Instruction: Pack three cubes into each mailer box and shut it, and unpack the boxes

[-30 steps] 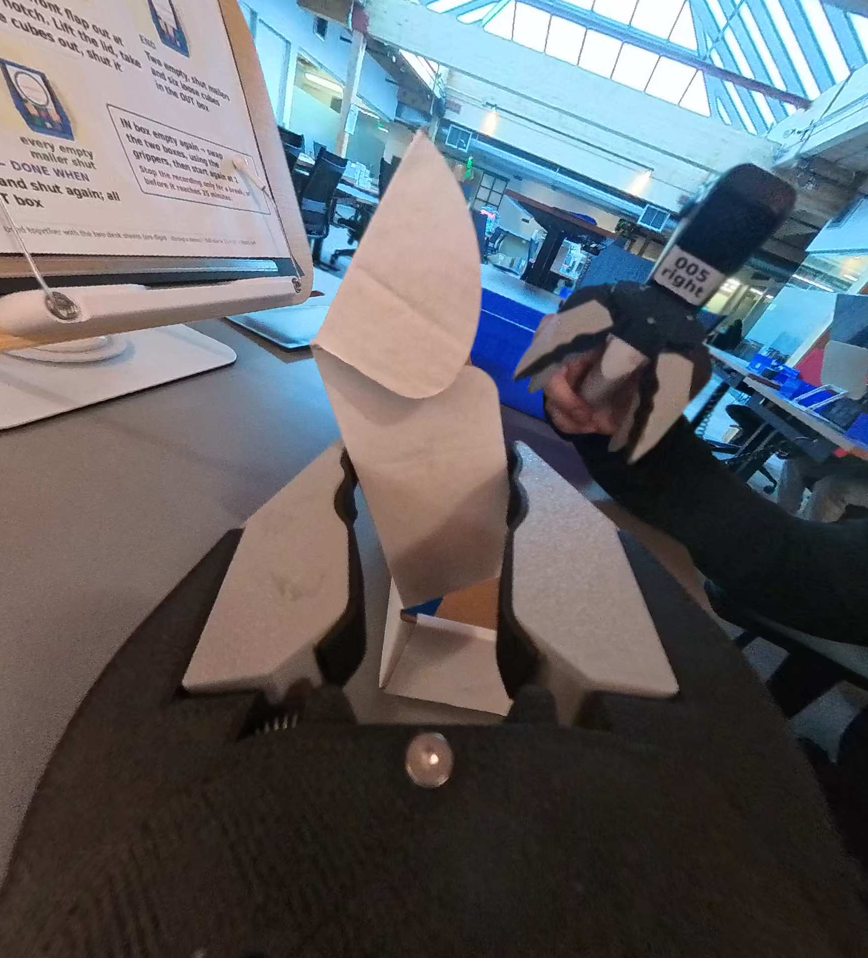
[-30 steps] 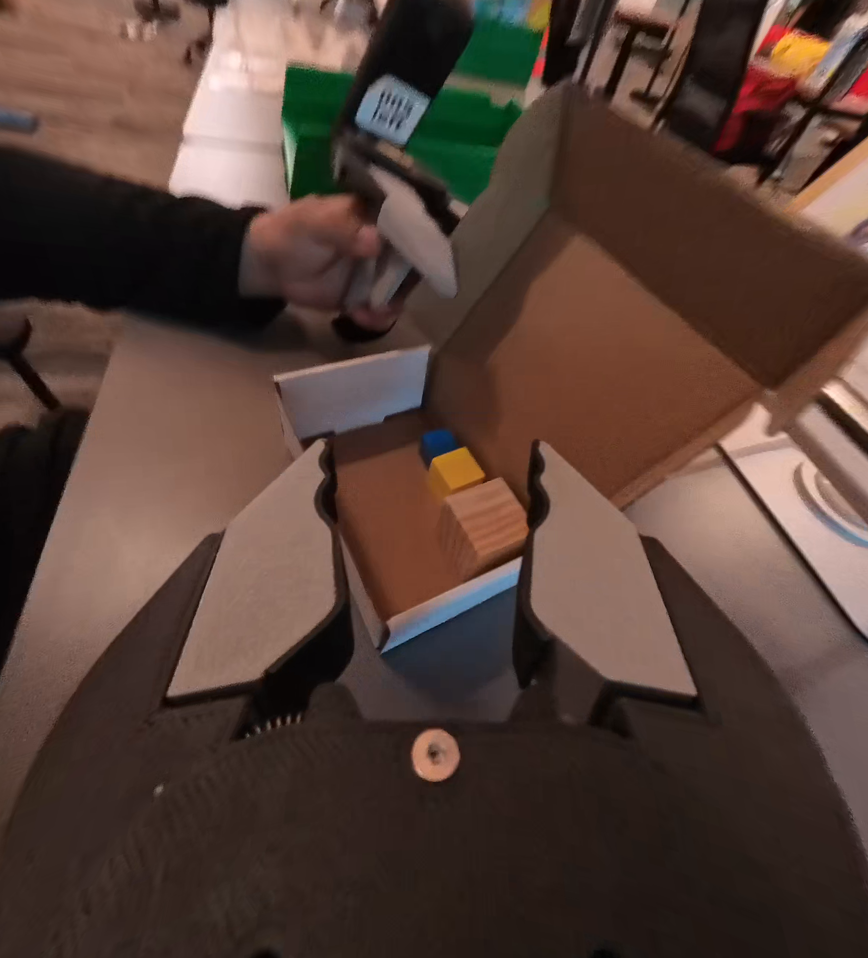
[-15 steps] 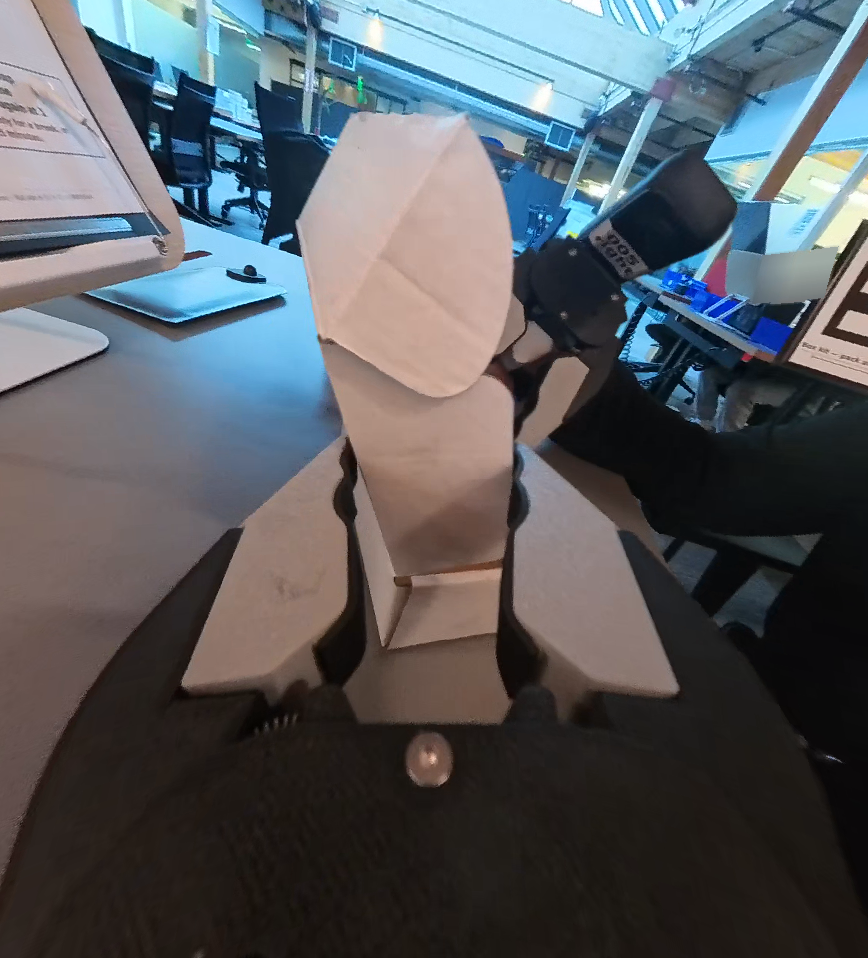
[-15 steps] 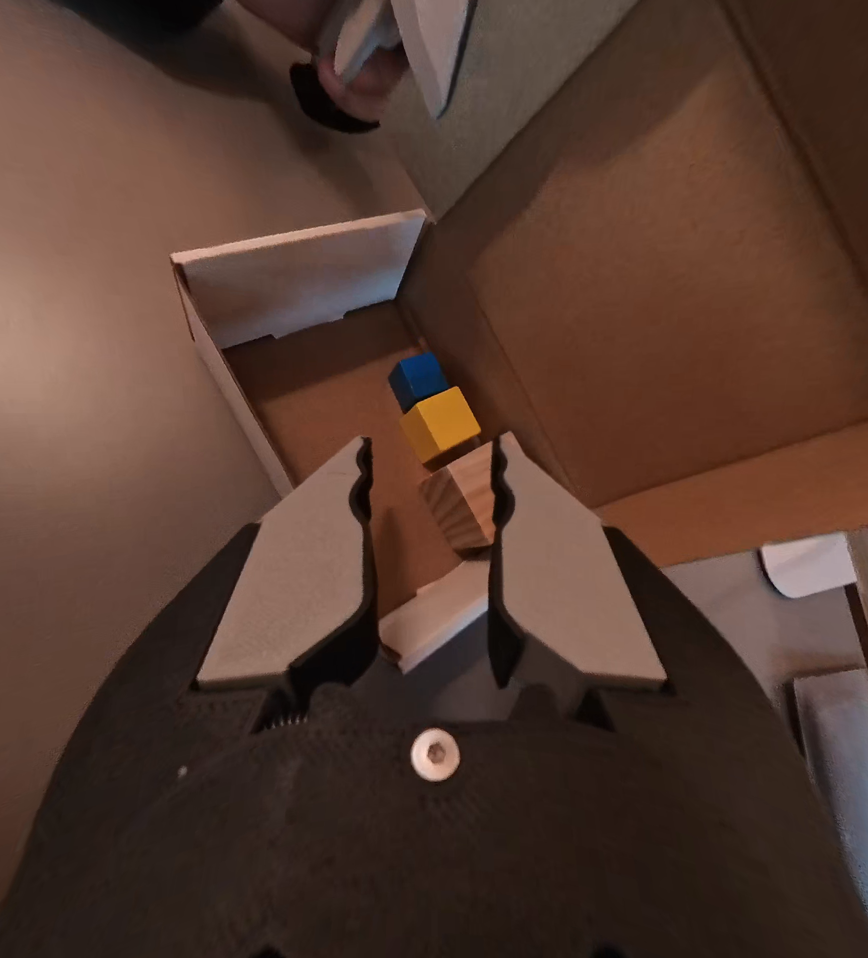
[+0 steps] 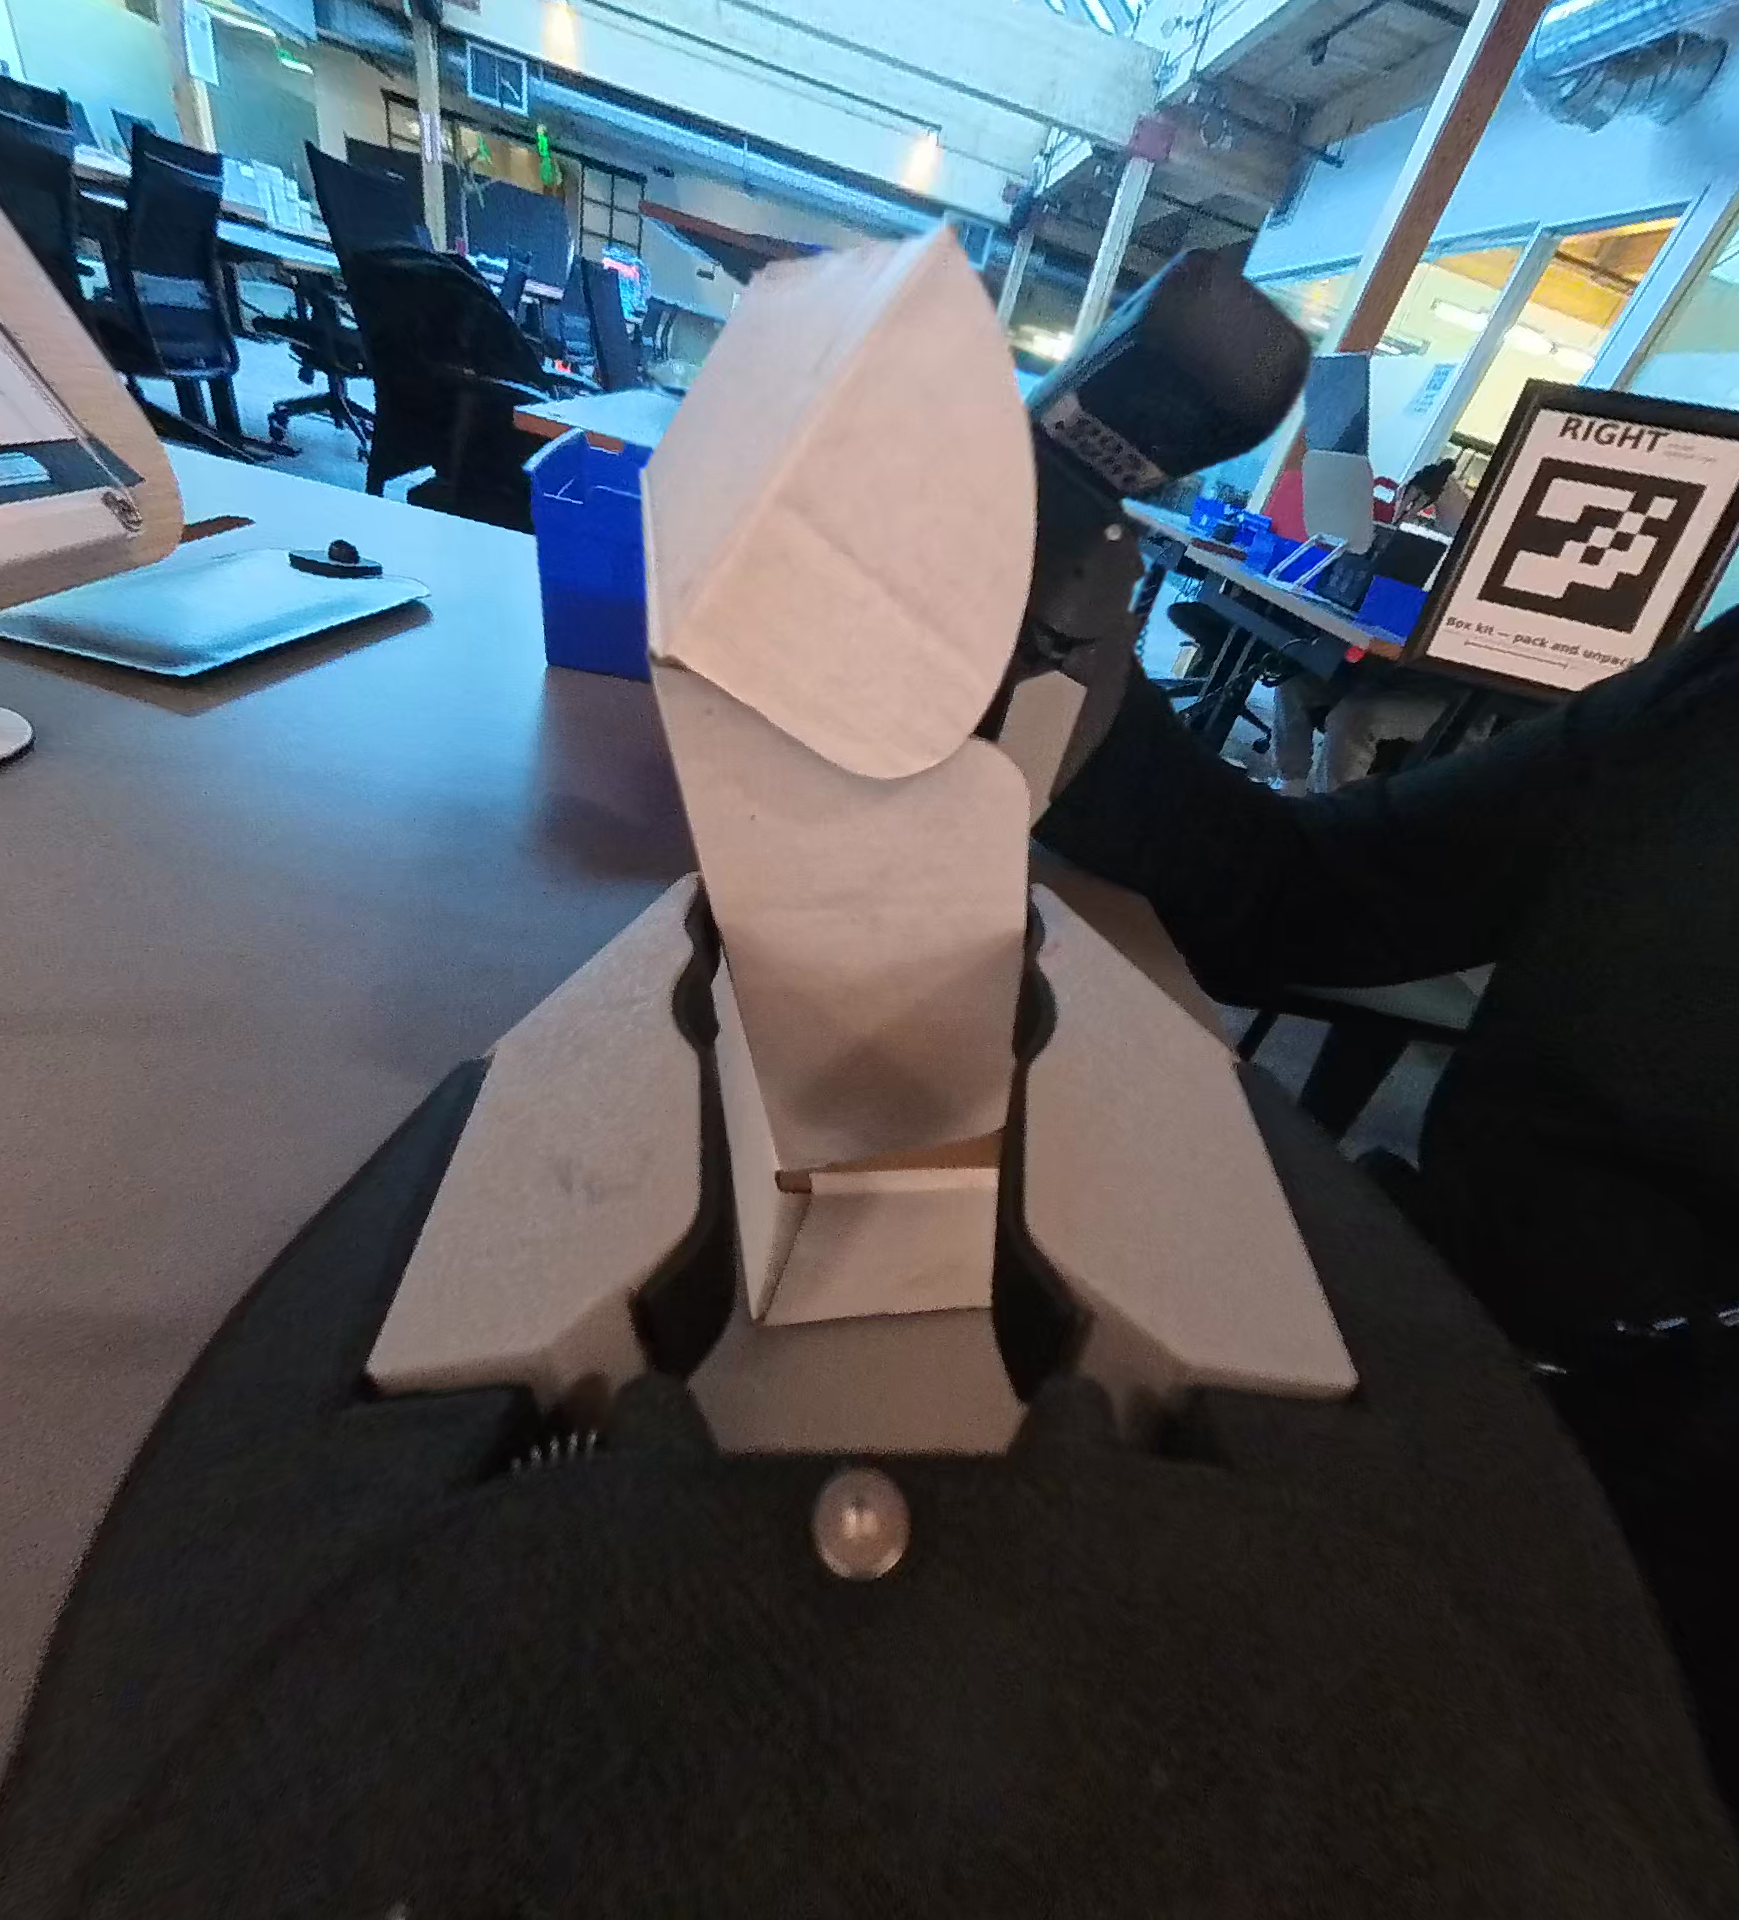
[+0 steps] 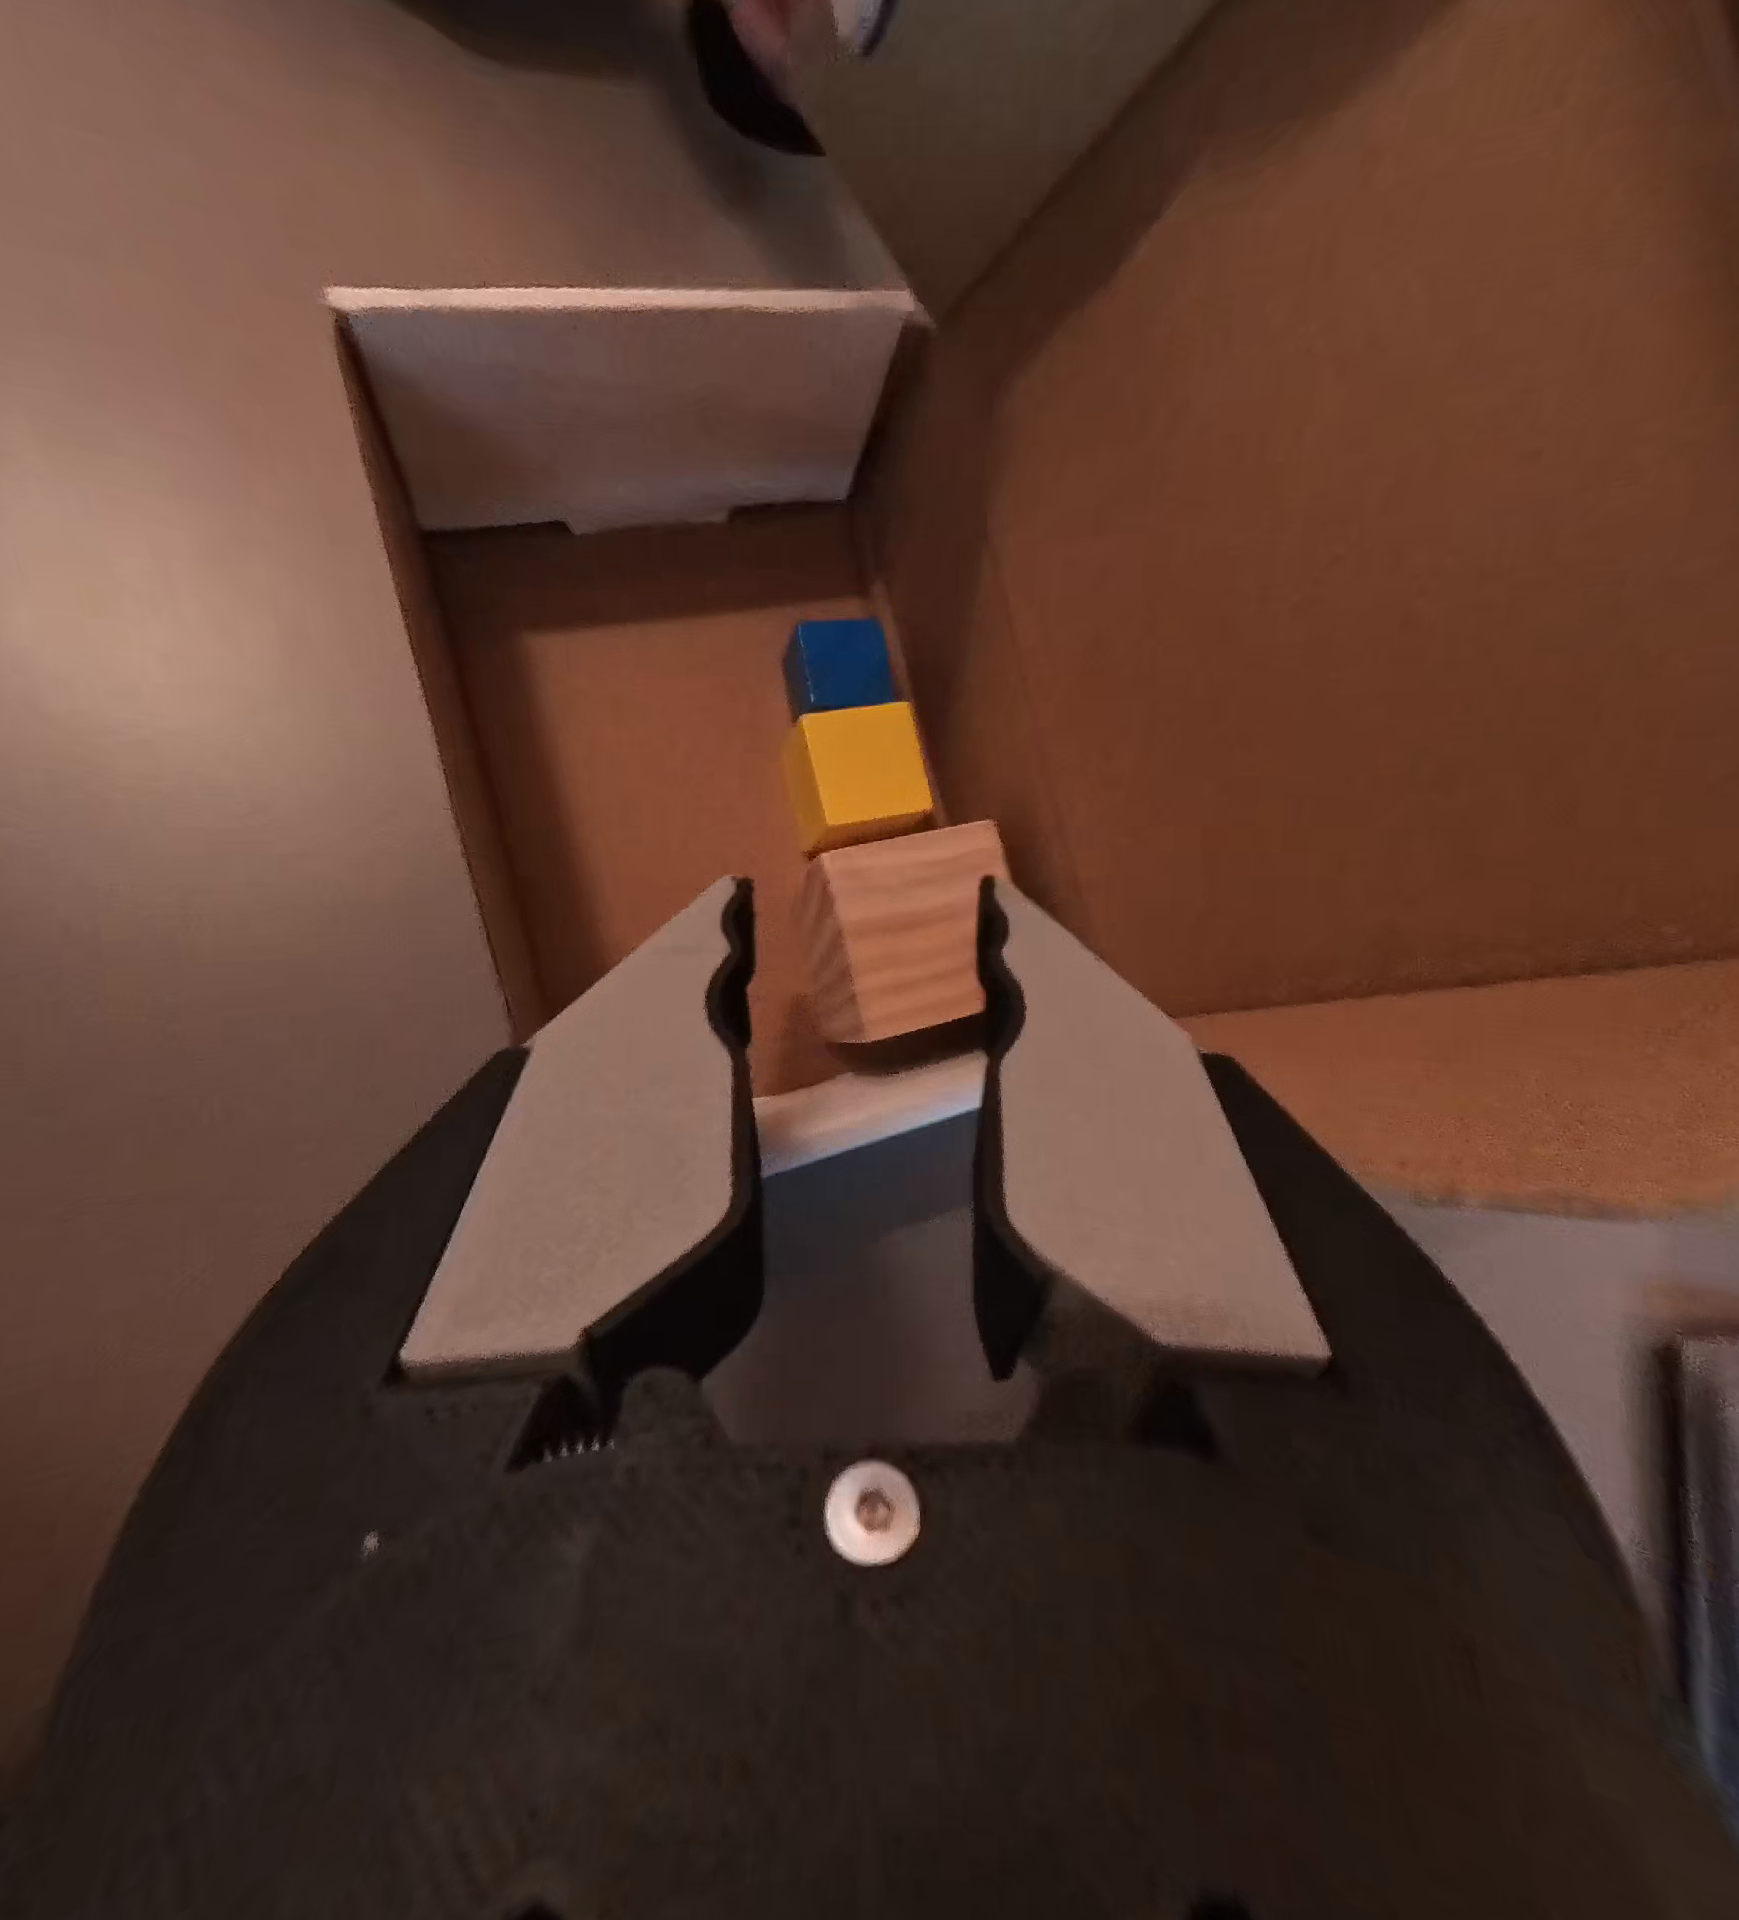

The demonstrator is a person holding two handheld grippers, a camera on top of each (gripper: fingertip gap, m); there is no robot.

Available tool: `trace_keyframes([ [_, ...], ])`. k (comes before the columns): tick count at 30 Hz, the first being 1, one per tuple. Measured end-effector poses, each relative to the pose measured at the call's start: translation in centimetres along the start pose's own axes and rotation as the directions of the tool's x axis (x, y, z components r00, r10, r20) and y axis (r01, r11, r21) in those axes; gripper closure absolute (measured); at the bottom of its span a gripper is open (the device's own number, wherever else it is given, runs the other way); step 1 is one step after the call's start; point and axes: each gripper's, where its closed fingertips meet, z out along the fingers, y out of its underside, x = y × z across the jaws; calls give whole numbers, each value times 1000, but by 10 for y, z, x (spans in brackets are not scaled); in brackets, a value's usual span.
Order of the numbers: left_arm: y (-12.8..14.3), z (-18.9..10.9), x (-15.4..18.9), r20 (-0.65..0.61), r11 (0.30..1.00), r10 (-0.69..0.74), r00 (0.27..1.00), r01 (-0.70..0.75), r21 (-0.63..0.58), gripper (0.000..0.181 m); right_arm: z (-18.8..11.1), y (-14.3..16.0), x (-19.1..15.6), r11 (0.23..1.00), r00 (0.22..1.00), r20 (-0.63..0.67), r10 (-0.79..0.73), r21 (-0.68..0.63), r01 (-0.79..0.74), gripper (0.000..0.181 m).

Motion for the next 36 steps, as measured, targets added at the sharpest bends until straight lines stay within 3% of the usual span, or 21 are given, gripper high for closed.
trace_keyframes([
  [5, 1, 1, -1, 2, 1000, -7, 1000, 7, 1, 125, 2, 9, 11, 980, 985, -139, -103, -181, 77, 145],
  [12, -2, 5, 8, -26, 1000, -7, 1000, 7, 3, 124, -1, 17, 11, 948, 974, -180, -135, -310, 74, 143],
  [19, -1, 12, 17, -27, 998, 59, 998, -60, -24, 124, -2, 8, 2, 929, 956, -182, -228, -334, 158, 135],
  [23, 1, 14, 21, -49, 998, 51, 998, -52, -31, 126, -4, -15, -5, 957, 958, -182, -220, -228, 177, 127],
  [29, 4, 16, 14, -15, 999, 26, 1000, -27, -43, 127, 1, -7, -16, 920, 950, -150, -273, -329, 213, 124],
  [33, 5, 16, 13, -16, 999, 22, 1000, -22, -41, 127, 10, -27, -30, 924, 942, -126, -312, -269, 270, 125],
  [36, 5, 16, 15, -23, 999, 25, 999, -26, -44, 127, 10, -12, -17, 919, 948, -148, -280, -326, 221, 122],
])
